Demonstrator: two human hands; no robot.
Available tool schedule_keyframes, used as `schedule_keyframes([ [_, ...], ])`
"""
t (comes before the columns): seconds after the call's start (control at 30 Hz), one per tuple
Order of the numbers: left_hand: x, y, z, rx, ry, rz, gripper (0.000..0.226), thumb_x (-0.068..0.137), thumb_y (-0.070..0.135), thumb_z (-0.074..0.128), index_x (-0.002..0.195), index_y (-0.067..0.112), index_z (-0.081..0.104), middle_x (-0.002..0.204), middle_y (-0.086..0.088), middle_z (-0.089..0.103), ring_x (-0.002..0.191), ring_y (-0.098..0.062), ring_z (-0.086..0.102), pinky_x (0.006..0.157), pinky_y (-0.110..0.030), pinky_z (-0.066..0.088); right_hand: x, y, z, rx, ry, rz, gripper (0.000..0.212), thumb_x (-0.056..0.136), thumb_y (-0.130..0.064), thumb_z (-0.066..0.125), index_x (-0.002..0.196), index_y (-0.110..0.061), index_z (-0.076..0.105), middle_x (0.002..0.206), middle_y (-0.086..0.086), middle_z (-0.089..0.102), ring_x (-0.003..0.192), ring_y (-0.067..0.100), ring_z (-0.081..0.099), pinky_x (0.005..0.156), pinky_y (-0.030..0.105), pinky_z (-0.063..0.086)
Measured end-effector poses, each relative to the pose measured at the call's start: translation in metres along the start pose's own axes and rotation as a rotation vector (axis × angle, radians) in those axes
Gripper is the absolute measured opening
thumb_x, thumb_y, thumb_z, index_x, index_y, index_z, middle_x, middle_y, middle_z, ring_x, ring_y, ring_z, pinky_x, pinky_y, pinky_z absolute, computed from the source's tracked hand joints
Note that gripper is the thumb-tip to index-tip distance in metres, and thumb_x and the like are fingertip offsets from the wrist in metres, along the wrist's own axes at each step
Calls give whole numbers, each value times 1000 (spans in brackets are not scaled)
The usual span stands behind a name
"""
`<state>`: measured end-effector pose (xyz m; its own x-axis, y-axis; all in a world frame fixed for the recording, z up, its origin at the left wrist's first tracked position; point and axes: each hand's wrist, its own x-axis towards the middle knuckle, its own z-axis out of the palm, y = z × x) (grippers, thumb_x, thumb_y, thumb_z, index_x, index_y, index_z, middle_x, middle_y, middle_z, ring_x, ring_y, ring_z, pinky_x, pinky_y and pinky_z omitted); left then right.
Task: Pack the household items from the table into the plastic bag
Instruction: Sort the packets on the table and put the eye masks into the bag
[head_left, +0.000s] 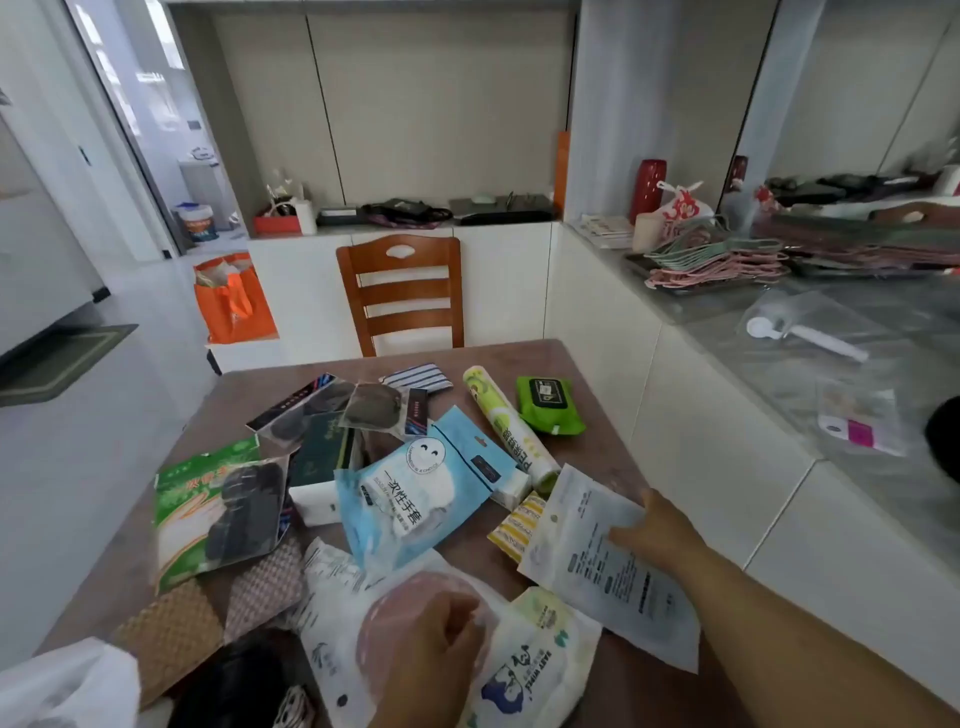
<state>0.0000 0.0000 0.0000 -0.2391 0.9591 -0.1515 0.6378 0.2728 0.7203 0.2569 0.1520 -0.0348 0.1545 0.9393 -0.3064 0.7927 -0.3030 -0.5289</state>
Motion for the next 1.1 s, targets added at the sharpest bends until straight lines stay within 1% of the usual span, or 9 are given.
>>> schedule_keyframes([
  [0.13, 16, -14, 16, -48, -30, -79, 26, 69, 65, 47, 82, 50, 64, 75, 17, 67, 78, -3, 64, 86, -30, 52, 15, -8, 4, -211, -55, 60, 102, 56, -67, 69, 141, -21, 36, 134, 5, 55, 123, 27, 51, 104, 43, 41],
  [0.27, 16, -6, 16, -276, -85, -159, 10, 91, 26, 60, 85, 26, 68, 72, 1, 69, 65, -12, 63, 67, -29, 54, 20, -11, 4, -266, 41, 98, 111, 50, -74, 72, 138, -14, 37, 134, 11, 49, 126, 31, 43, 98, 39, 43],
  [0.43, 20, -2, 16, -417, -93, -195, 13, 94, 16, 55, 91, 13, 67, 74, -2, 68, 59, -12, 60, 49, -12, 46, 10, -23, 10, -194, 158, -9, 98, 58, -53, 82, 132, -8, 37, 127, 15, 40, 118, 32, 46, 91, 38, 47],
  [0.57, 21, 5, 7, -500, -138, -229, 13, 95, 14, 54, 94, 7, 65, 75, -7, 67, 63, -17, 60, 54, -20, 53, -4, -46, 3, -195, 64, -103, 55, 72, -36, 77, 117, -11, 57, 127, 10, 56, 106, 30, 59, 86, 32, 50],
  [0.67, 25, -1, 1, -561, -111, -256, 15, 93, 18, 59, 98, 7, 67, 85, -9, 72, 76, -20, 68, 73, -29, 59, -29, -86, -22, -210, 23, -264, 11, 83, -26, 66, 81, -24, 56, 103, 1, 56, 105, 30, 60, 74, 24, 37],
  [0.77, 29, -5, -11, -712, -117, -273, 48, 76, 42, 70, 112, 11, 64, 100, -8, 72, 92, -20, 71, 90, -39, 55, -41, -123, -47, -102, 33, -397, 9, 84, -23, 67, 85, -16, 63, 86, 4, 62, 85, 27, 63, 61, 26, 40],
  [0.83, 32, -4, -21, -942, -144, -311, 51, 77, 41, 71, 114, 8, 61, 109, -13, 69, 104, -27, 67, 93, -38, 51, -41, -139, -50, 232, -15, -442, 15, 80, -19, 73, 91, -10, 68, 89, 6, 70, 81, 25, 66, 70, 31, 49],
  [0.97, 29, -2, -42, -1474, -446, -347, 57, 63, 29, 84, 111, 2, 70, 113, -23, 69, 98, -40, 69, 71, -49, 58, -37, -159, 9, 534, -340, -270, 18, 79, -21, 76, 90, -8, 69, 91, 5, 71, 73, 15, 66, 68, 27, 54],
  [1.1, 29, -31, -44, -1482, -260, -527, 41, 87, 16, 58, 126, 3, 59, 114, -27, 67, 103, -47, 64, 78, -62, 54, -1, -158, 82, 752, -326, 227, 57, 80, -52, 63, 115, -7, 62, 106, 10, 68, 82, 24, 64, 73, 33, 54],
])
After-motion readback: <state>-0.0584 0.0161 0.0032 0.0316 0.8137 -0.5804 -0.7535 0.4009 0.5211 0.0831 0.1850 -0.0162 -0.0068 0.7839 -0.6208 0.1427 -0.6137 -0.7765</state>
